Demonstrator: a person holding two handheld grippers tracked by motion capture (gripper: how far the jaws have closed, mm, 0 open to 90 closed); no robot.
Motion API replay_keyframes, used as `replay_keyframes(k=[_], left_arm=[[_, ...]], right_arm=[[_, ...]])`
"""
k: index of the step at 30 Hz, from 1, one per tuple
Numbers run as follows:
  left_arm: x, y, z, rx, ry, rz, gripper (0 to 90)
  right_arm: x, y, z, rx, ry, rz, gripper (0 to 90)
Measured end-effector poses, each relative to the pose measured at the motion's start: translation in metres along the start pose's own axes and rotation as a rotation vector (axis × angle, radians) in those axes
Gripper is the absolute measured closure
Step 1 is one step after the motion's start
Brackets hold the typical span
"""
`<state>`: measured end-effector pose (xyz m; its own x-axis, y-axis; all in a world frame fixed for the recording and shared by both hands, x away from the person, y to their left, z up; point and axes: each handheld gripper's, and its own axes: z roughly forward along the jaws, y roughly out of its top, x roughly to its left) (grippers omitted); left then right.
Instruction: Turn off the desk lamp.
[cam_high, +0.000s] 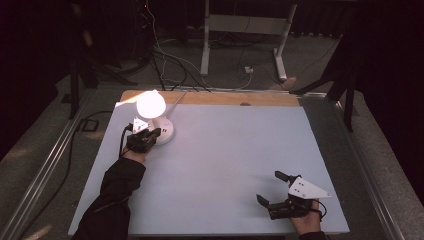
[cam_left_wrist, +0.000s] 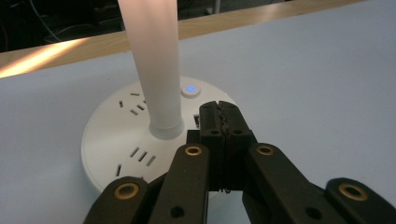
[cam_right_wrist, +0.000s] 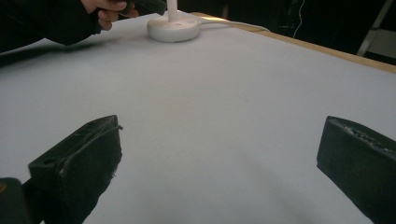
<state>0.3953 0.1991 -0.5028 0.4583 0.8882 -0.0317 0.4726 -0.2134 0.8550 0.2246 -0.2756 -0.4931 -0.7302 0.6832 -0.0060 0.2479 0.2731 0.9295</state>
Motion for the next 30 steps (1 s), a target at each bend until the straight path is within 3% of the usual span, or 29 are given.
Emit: replay_keyframes(k=[6,30], left_arm=[[0.0,-0.002,0.006,0.034,0.013,0.015,90.0],[0.001,-0.005,0.011,0.053,0.015,0.014,90.0]], right_arm=[[0.001,0.0,0.0,0.003,0.0,-0.004,0.0],[0.0,0.0,-0.001,0.001,0.002,0.005,0.0]])
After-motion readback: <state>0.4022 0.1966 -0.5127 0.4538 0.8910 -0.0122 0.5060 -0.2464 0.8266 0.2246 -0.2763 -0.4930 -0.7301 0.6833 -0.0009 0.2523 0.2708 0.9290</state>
